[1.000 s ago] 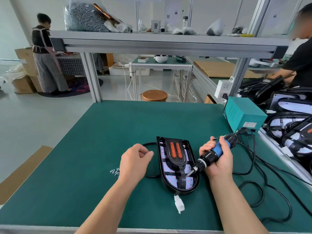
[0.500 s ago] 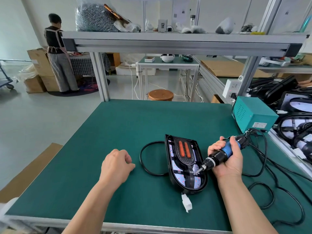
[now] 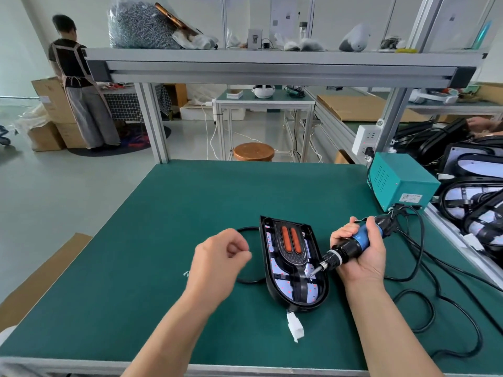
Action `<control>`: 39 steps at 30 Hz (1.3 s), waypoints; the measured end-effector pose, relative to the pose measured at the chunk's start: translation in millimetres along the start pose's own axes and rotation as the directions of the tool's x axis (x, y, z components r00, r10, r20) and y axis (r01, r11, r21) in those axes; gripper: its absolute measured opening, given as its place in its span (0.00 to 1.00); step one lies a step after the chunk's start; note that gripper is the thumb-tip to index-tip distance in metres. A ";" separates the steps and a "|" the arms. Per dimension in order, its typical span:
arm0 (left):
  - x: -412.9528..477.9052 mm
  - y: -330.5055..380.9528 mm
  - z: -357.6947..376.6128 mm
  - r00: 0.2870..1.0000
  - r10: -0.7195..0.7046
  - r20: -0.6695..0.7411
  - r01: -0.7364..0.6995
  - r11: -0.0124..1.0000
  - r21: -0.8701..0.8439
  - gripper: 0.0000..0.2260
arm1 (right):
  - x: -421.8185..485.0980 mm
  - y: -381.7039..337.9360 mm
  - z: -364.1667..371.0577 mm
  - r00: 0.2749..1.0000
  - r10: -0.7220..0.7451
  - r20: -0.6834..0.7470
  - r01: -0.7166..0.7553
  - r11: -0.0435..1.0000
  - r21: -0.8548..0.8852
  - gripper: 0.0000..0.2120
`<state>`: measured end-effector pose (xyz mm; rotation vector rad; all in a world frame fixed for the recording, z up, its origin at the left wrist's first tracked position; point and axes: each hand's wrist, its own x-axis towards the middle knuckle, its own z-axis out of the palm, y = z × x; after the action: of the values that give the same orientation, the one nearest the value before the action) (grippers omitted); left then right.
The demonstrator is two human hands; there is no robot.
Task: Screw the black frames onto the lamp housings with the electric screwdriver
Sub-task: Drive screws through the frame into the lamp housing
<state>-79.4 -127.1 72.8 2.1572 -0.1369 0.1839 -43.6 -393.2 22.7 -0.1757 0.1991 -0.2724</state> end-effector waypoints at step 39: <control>-27.0 43.4 77.0 0.924 0.344 0.166 -0.371 0.912 0.174 0.18 | -13.8 -4.8 18.7 0.991 -0.124 -0.046 0.120 0.990 -0.071 0.07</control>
<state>-107.1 -214.5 60.6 2.3324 -0.6187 0.2751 -53.7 -391.1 44.0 -0.2490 0.2477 -0.3923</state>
